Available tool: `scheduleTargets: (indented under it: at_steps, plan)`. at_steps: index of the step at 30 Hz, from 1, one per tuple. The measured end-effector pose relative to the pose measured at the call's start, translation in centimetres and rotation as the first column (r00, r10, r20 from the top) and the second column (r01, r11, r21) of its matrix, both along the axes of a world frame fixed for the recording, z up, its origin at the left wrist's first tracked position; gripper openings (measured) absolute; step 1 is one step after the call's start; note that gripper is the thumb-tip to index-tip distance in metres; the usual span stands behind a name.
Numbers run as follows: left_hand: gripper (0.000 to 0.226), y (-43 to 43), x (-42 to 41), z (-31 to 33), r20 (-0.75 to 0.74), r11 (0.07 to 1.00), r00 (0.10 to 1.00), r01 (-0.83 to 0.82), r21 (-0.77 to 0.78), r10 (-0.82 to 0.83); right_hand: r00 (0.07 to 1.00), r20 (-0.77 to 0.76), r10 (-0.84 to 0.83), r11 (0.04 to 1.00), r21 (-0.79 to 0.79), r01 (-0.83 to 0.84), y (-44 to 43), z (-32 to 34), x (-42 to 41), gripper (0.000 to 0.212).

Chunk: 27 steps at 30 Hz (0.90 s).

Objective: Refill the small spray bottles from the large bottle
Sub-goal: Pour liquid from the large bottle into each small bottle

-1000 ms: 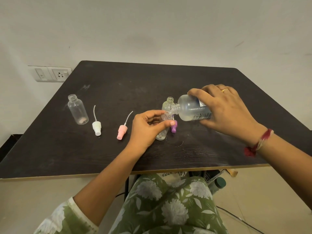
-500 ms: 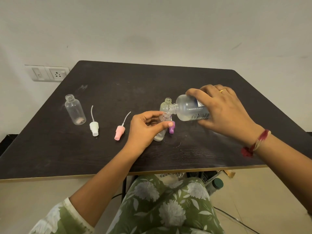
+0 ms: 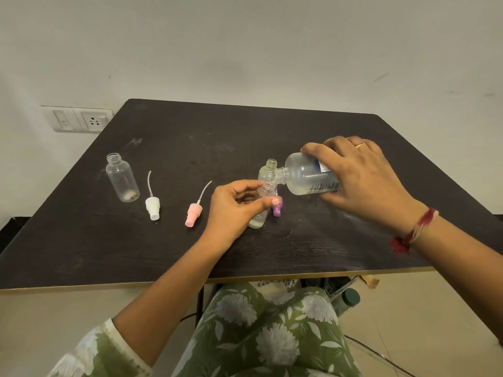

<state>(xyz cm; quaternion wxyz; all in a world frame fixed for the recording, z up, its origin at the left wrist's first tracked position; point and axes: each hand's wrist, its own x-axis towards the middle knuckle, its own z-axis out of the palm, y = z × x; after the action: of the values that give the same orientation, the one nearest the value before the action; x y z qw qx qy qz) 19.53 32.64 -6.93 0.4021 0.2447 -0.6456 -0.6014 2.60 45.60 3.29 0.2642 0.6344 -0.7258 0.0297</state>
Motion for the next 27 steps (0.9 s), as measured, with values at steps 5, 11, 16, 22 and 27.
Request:
scheduleTargets:
  at_steps: [5,11,16,22,27]
  plan:
    - [0.057,-0.01,0.0,-0.01,0.002,1.0,1.0,-0.007,-0.006,0.007,1.0,-0.008,0.002,1.0,-0.005,-0.002,-0.05,0.01,-0.01,0.065]
    - [0.058,0.02,0.09,0.02,0.011,1.0,1.0,-0.004,-0.012,0.004,1.0,-0.02,0.005,1.0,-0.007,-0.006,-0.01,-0.01,-0.09,0.066]
    - [0.066,-0.13,0.07,-0.19,0.014,1.0,1.0,-0.007,-0.013,0.007,1.0,-0.025,-0.001,1.0,-0.003,0.001,-0.03,-0.09,-0.17,0.066]
    - [0.063,-0.14,0.03,-0.21,0.022,1.0,1.0,-0.008,-0.015,0.008,1.0,-0.02,0.006,1.0,0.001,-0.006,-0.01,-0.11,-0.13,0.066]
    - [0.056,-0.04,0.03,-0.08,0.021,1.0,1.0,-0.005,-0.008,0.005,1.0,-0.024,0.011,1.0,-0.002,-0.011,0.13,0.12,-0.19,0.066]
